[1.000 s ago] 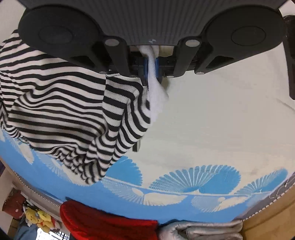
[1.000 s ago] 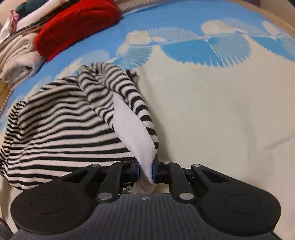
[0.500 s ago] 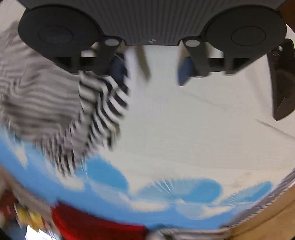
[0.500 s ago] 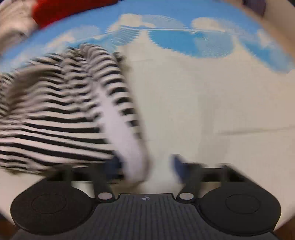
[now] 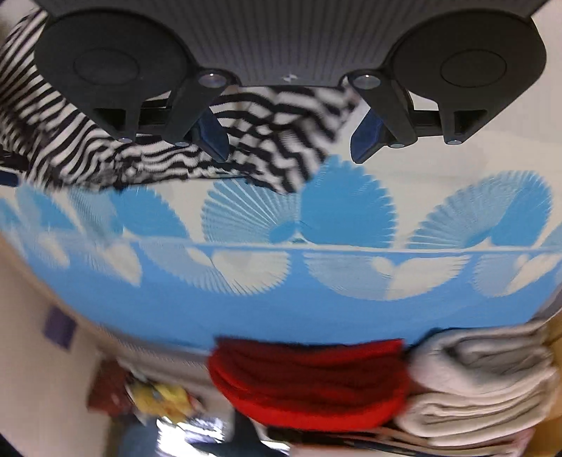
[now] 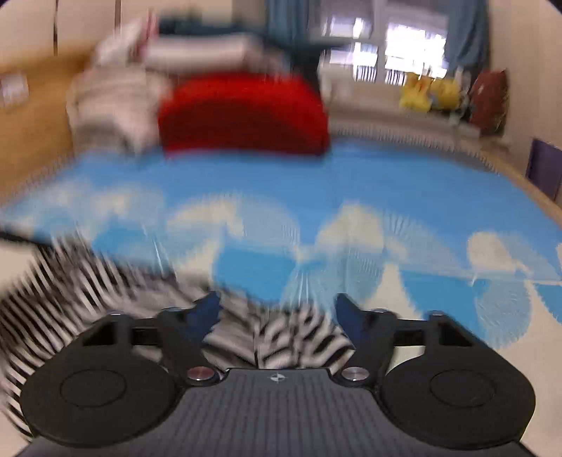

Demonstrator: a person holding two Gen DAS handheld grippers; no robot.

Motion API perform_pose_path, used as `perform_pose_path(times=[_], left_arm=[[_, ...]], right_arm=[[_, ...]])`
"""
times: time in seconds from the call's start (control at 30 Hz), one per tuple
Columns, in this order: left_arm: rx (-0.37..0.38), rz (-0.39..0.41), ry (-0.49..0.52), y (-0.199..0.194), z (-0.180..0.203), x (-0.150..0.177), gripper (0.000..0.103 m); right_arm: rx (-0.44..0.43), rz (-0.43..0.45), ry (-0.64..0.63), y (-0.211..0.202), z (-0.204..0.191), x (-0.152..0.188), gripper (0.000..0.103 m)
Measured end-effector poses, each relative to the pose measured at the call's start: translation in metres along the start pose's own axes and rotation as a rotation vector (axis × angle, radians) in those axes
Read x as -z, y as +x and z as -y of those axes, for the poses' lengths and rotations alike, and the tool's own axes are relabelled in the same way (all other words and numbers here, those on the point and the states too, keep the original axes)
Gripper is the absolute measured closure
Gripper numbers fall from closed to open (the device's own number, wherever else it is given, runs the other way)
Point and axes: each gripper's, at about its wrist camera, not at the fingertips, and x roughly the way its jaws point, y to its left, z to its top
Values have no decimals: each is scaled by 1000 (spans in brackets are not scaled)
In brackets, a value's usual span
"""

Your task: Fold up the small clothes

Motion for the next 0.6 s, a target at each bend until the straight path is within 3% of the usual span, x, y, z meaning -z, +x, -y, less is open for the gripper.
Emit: perform_pose_path(times=[0.07,0.13,0.17,0.2,0.27,0.33,0.37,0.43,0.47,0.5,0.53,0.6], left_arm=[[30,-37,23,21,5,1,22],[6,-58,49,36,8,5,30],[-33,-60,62,42,10,6,65],[-40,-79,55,46,11,4,87],[-35,-42,-48,43,-1,-6,89],[-62,-22,-75,41,-10,-15,89],[-66,-42,-92,48,-16,-16,89],[-39,-95,-108,64,-24,-12,84],[-29,-105,-96,71,-25,-7,74],[-36,-103,-86,74,-25,-3,58],[-53,-96,-73,75,-24,0,49],[-97,-86,-42,71,-25,1,13]], right_arm=[[18,-102,-43,31,-6,9,59],[93,-137,-98,48,-11,14,82],[93,-127,-97,50,-9,13,87],[96,-106,-65,47,-5,9,91],[106,-16,18,34,8,-5,92],[96,89,132,18,26,-15,92],[82,101,194,18,36,-18,96],[86,47,282,30,51,-13,97],[86,-9,323,40,58,-6,97],[90,-75,374,53,64,3,97],[98,-110,405,61,68,10,97],[102,-115,392,64,62,13,96]])
